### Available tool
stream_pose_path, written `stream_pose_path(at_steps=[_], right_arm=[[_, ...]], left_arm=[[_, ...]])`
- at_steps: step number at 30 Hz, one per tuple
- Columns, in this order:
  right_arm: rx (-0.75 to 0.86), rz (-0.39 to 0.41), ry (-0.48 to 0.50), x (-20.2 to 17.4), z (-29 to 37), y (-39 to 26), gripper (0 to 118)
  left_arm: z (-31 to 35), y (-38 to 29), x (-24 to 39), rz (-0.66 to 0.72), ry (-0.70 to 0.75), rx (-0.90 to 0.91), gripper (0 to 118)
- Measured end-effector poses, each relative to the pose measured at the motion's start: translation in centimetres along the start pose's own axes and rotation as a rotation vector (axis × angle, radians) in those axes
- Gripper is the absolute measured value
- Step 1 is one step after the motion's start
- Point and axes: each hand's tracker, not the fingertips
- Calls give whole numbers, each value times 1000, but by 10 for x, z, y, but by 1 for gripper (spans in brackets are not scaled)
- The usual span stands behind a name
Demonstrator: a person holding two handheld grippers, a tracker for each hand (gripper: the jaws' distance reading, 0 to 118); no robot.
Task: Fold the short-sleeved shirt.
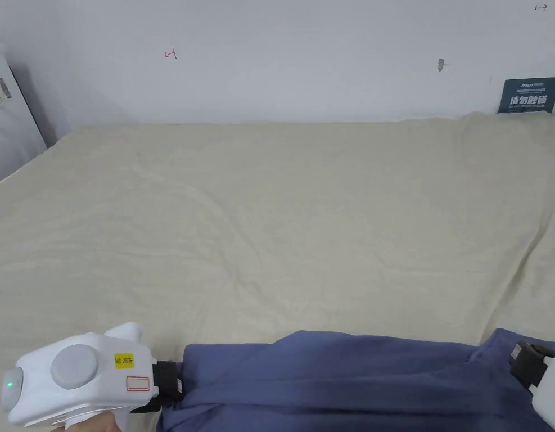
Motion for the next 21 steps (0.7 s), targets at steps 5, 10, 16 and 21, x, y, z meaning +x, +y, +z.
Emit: stream_pose_path(at_steps=[5,10,16,21], right_arm=[[22,16,-18,7,7,5,0],[19,2,-2,10,10,5,0],[21,29,10,9,16,6,0],[27,25,23,12,22,12,0]], left_arm=[[15,-2,11,-13,-55,22,4],[32,4,30,-36,-153,59,4],[46,11,82,-123,-239,93,4],[18,15,152,-233,-312,10,4]])
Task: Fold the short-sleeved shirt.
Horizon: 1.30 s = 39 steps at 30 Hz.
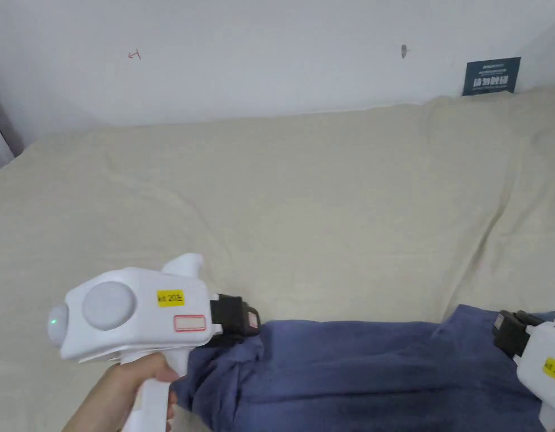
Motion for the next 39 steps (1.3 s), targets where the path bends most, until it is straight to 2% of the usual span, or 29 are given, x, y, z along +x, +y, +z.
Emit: stream_pose_path(at_steps=[6,10,18,19,20,21,22,23,29,30,31,32,33,34,37,39], right_arm=[[11,-8,1,12,6,5,0],[10,-28,-8,23,6,5,0],[-4,-43,-24,40,2,4,0],[-3,-41,-25,40,2,5,0],[-3,-39,-25,41,2,5,0],[-4,-38,-24,41,2,5,0],[-4,-38,-23,41,3,5,0],[-5,-37,-20,41,3,5,0],[-8,-10,-5,32,4,5,0],[-10,-5,-4,29,4,5,0],[-11,-1,2,27,4,4,0],[-14,2,6,26,4,3,0],[-18,4,9,23,3,1,0],[-25,9,14,21,2,0,0],[-40,26,27,15,-1,-4,0],[-45,42,31,11,-1,-7,0]], left_arm=[[-80,0,62,-79,-72,-153,4],[-109,-9,105,-156,-71,-198,4],[-150,-13,127,-178,-70,-249,7],[-152,-13,125,-179,-96,-277,17],[-151,-14,121,-159,-130,-297,41],[-149,-14,116,-129,-165,-298,85],[-144,-15,114,-107,-195,-292,109],[-136,-15,112,-89,-210,-275,118],[-62,2,72,-85,-158,-96,118],[-49,4,61,-70,-146,-64,114],[-37,5,49,-47,-134,-29,102],[-27,4,40,-30,-119,-8,79],[-18,3,29,-10,-85,8,42],[-14,2,20,13,-45,25,23],[-19,-9,0,21,70,-15,16],[-27,-20,-6,17,46,-23,7]])
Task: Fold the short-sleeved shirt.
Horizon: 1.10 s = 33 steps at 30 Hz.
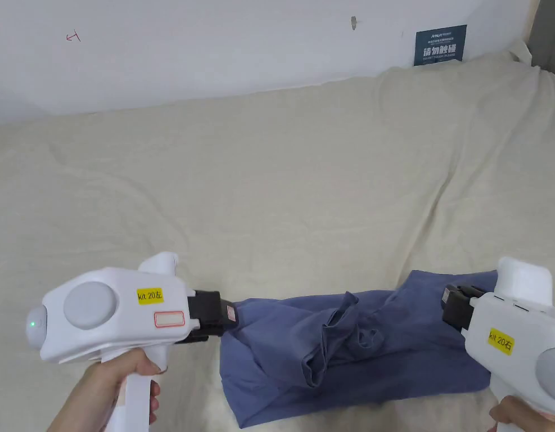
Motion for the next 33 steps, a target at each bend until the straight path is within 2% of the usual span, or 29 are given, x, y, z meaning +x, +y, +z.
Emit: stream_pose_path(at_steps=[2,4,6,14,21,25,33], right_arm=[[-7,14,0,-2,-2,-1,0],[-11,21,2,-4,-1,-2,0],[-12,24,3,-3,-1,-2,0],[-15,12,-17,11,0,-1,0],[-13,-5,-32,17,3,1,0],[-11,16,-27,11,6,3,0],[-4,56,-24,3,12,7,0]], left_arm=[[-13,-6,-4,49,-75,-38,6],[-23,-12,5,16,-146,-52,5],[-33,-17,19,-34,-146,-65,5],[-90,-41,46,-21,-152,-151,5],[-88,-36,83,-137,-158,-157,4],[-83,-37,95,-206,-119,-164,4],[-23,-26,46,-115,-104,-59,5]])
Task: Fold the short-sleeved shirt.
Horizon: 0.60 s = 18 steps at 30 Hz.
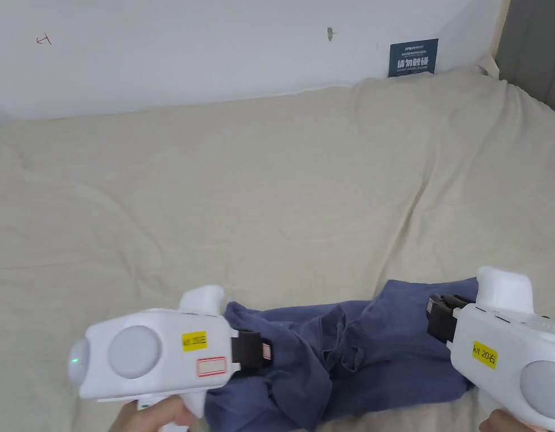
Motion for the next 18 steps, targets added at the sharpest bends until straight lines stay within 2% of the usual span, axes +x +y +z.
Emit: stream_pose_path(at_steps=[5,9,10,11,12,13,14,15,18], right_arm=[[-4,5,9,-8,-3,0,0],[-13,8,32,-18,-5,-2,0],[-15,14,35,-21,-5,-2,0],[-16,24,36,-23,-5,-2,0],[-19,36,35,-26,-5,-3,0],[-21,44,36,-28,-5,-3,0],[-24,50,37,-30,-6,-4,0],[-28,53,39,-31,-7,-4,0],[-35,49,43,-33,-9,-4,0]], left_arm=[[47,-2,-39,100,-30,125,4],[44,-8,-78,180,-90,94,6],[40,-11,-85,179,-103,75,16],[37,-14,-90,187,-121,70,38],[31,-16,-96,199,-149,77,83],[24,-17,-101,215,-163,67,113],[17,-19,-104,252,-175,54,118],[14,-17,-109,266,-226,104,117],[-9,-22,-118,350,-374,47,117]])
